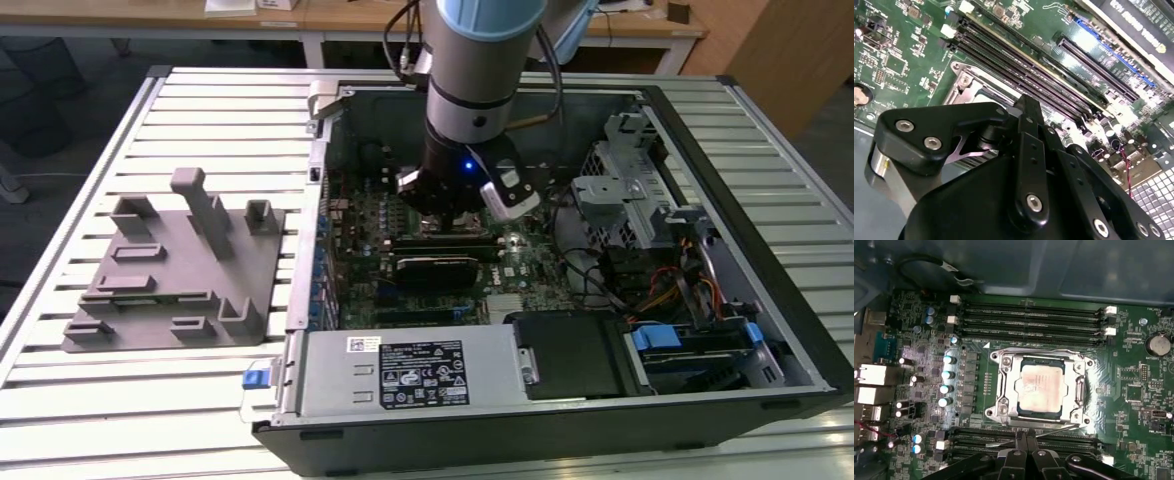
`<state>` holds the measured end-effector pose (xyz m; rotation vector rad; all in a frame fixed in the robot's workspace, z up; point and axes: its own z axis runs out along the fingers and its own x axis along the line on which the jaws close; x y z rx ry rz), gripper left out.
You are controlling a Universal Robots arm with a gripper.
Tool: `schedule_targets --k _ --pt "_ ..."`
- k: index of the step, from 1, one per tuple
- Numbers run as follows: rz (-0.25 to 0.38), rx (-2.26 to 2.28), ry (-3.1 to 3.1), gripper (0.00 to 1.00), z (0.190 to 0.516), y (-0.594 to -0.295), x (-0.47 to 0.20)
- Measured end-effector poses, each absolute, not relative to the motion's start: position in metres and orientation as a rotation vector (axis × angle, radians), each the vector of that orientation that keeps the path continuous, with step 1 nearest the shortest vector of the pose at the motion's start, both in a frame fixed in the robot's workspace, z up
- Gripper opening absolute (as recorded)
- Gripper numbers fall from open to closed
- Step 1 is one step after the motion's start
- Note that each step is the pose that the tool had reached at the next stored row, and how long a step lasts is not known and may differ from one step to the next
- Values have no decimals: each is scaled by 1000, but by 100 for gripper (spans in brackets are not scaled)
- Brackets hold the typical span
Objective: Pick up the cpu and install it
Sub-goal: 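Install the second cpu locking lever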
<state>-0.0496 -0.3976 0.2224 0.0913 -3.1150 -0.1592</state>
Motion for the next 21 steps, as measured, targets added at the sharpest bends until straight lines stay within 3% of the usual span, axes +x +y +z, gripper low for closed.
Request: schedule_targets --k 13,21 --pt "-175 92 -3114 11 210 -398 -63" --pt "-242 92 -3111 11 207 -403 -64"
